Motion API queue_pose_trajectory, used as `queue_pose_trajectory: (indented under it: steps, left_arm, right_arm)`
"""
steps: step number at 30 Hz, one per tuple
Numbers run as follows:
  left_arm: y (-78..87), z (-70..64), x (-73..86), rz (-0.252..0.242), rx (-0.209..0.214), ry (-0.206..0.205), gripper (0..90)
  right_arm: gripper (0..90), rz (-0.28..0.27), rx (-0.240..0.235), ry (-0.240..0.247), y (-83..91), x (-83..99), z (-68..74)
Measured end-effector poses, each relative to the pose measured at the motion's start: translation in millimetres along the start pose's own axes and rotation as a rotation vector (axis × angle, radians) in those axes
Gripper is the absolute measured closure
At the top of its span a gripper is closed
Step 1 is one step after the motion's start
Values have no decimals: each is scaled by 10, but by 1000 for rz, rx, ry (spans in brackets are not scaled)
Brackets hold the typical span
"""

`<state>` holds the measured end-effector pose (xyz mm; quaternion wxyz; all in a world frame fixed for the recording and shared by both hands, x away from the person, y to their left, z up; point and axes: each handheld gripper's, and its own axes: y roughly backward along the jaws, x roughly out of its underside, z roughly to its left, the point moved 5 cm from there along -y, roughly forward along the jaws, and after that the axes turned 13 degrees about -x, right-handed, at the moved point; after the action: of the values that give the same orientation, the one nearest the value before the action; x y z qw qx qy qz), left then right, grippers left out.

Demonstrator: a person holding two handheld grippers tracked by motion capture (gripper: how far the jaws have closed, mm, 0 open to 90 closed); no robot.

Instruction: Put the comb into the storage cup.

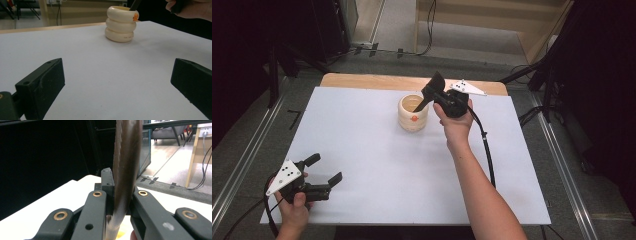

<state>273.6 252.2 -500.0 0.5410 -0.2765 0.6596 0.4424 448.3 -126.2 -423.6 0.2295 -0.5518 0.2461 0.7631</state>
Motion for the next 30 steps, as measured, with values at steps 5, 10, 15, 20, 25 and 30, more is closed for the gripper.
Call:
queue_pose_trajectory:
  steps: [5, 10, 15, 20, 25, 30]
  left_arm:
    - [0, 1, 0, -1, 0, 4, 0]
    - [1, 4, -1, -2, 0, 7, 0]
    - [7, 3, 0, -2, 0, 8, 0]
    - [6, 6, -1, -3, 0, 8, 0]
    - [7, 5, -1, -4, 2, 8, 0]
    - [7, 5, -2, -4, 2, 6, 0]
  right_arm:
    - [838, 7, 1, -9, -41, 51, -19]
    - [838, 15, 5, -13, -74, 92, -33]
    - [838, 12, 7, -33, -112, 131, -56]
    - [838, 12, 1, -48, -161, 177, -50]
    - [838, 28, 1, -56, -221, 245, -47]
    - [838, 31, -3, -83, -265, 299, -41]
